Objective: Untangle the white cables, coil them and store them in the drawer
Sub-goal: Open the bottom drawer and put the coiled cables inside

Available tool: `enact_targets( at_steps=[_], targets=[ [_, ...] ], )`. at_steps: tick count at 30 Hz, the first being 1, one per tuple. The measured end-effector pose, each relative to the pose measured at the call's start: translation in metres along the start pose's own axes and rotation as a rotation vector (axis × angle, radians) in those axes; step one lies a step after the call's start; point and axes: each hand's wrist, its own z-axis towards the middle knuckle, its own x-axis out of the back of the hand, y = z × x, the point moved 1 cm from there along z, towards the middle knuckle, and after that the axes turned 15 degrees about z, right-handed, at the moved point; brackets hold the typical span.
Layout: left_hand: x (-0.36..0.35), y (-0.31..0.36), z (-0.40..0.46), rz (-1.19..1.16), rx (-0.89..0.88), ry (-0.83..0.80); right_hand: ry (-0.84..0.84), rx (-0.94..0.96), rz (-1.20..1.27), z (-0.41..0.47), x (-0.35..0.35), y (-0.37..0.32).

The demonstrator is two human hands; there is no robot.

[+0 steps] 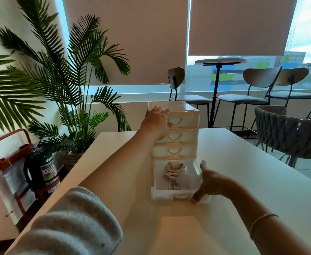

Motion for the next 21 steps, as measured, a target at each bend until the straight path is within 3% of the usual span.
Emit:
enact_targets(
  at_steps=[4,10,15,21],
  targets=[
    [0.003,0.003,0.0,-0.071,0.041,0.058,0.008,0.002,0.07,0.006,0.003,-0.001],
    [0.004,0.003,0.001,-0.062,0.046,0.039,0.227,0.038,0.374,0.032,0.003,-0.003],
    [0.004,0.001,0.001,-0.059,0.039,0.05,0.435,0.092,0.306,0.048,-0.008,-0.008],
    [0.0,0.0,0.003,-0.055,0.03,0.066,0.552,0.092,0.203,0.067,-0.014,-0.009]
  ],
)
